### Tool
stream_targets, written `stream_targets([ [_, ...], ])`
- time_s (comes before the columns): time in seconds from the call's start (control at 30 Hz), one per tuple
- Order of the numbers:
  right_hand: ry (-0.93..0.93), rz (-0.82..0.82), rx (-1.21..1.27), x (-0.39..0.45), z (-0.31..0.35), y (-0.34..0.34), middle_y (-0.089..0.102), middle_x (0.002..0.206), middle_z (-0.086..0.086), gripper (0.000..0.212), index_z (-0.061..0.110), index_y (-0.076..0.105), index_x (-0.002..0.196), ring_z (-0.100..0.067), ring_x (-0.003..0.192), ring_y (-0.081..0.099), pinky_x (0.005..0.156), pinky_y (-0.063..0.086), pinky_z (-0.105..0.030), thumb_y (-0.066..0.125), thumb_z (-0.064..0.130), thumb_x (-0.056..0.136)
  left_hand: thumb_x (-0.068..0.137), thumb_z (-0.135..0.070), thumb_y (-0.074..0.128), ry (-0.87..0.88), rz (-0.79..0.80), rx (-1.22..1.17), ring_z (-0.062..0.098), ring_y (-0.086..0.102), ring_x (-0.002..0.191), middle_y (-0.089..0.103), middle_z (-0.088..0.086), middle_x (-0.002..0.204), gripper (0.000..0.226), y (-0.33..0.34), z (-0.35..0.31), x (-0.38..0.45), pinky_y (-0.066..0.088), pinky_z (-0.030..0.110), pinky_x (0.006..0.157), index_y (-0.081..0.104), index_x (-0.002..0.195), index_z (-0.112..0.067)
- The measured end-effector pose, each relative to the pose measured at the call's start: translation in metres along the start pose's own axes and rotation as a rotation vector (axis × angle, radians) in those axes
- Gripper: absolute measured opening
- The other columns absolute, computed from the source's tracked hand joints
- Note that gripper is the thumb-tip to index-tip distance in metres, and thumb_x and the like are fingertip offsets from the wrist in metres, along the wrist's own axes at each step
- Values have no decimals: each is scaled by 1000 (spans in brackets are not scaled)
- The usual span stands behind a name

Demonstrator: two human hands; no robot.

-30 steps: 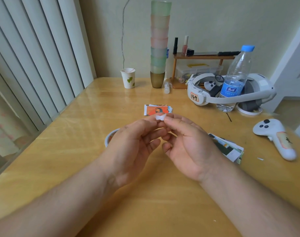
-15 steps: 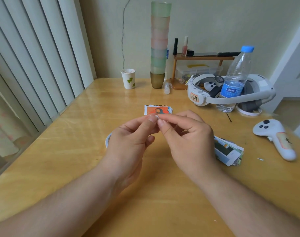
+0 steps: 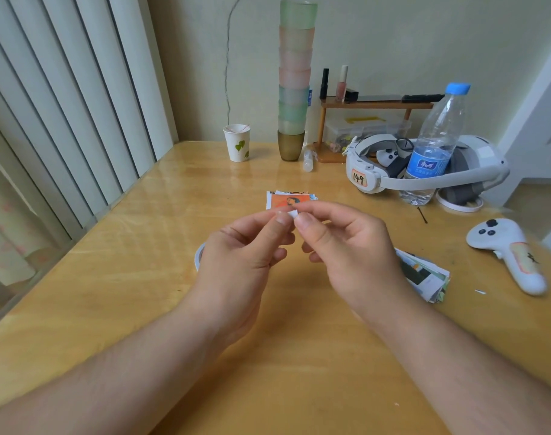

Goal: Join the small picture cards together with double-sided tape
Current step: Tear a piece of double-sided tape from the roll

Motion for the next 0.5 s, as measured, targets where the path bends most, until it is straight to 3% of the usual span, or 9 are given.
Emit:
stream_targets([
  [0.23,32,-26,109,1,3,-2,76,82,6,10,25,77,87,-8,70,68,67,53,-22,75,16,92,83,-26,75,9,106,24,9,65,88,76,-1,93,16,5,-1,-4,49,28,81,85,96,-22],
  [0.37,21,-57,107,2,4,-2,75,80,3,19,25,78,82,-12,68,65,66,53,-23,73,10,94,95,-7,69,7,111,10,10,65,88,78,-1,97,21,4,0,-3,48,30,82,85,98,-20],
  [0.5,133,-63,217,3,1,-3,71,75,-2,21,20,77,81,-17,67,59,63,51,-26,68,6,95,89,-9,71,-10,163,-36,11,65,86,77,1,99,18,6,0,-4,49,29,81,84,100,-16],
])
Point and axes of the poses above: each hand's wrist, its own x-axis towards the middle knuckle, its own y-axis out of the palm, z = x × y, the point moved 4 cm from there along x, towards the middle knuckle
